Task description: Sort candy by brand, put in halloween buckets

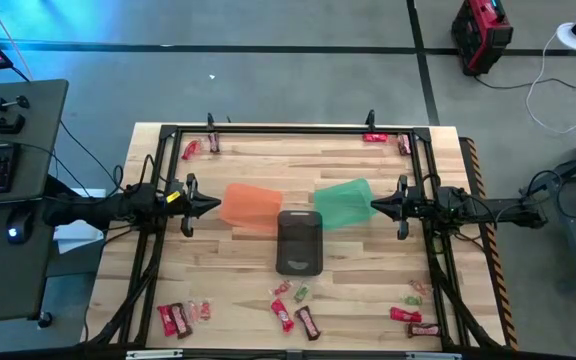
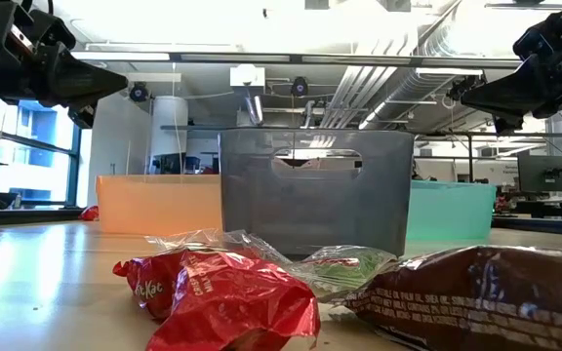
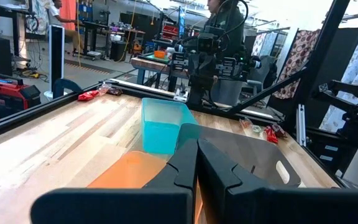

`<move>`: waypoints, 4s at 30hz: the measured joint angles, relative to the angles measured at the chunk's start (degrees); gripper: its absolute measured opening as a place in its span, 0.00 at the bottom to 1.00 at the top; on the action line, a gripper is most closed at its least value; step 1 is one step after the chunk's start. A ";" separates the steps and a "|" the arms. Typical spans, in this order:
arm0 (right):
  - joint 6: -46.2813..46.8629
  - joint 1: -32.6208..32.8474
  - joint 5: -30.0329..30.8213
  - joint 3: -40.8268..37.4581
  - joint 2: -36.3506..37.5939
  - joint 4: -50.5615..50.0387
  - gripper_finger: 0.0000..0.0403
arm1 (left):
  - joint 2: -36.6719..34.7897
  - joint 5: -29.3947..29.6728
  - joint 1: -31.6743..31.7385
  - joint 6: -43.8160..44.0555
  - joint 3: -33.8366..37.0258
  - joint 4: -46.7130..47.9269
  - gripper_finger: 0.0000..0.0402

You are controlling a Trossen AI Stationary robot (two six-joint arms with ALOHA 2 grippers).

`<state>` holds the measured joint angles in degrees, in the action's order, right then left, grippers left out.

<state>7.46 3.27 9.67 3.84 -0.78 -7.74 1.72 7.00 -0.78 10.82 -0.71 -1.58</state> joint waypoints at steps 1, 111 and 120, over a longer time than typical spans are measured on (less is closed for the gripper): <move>0.00 -0.02 0.00 0.00 0.00 -0.01 0.06 | -0.02 -0.01 -0.01 0.01 0.00 0.00 0.00; 24.42 -60.52 -2.04 77.13 -112.71 -42.61 0.51 | 0.00 0.00 0.00 -0.01 0.00 0.00 0.00; 23.34 -60.37 1.22 77.11 -114.75 -42.84 0.45 | 0.00 0.00 0.00 0.01 0.00 0.00 0.00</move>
<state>30.80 -57.10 10.89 80.95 -115.52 -50.58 1.72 7.00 -0.78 10.83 -0.71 -1.58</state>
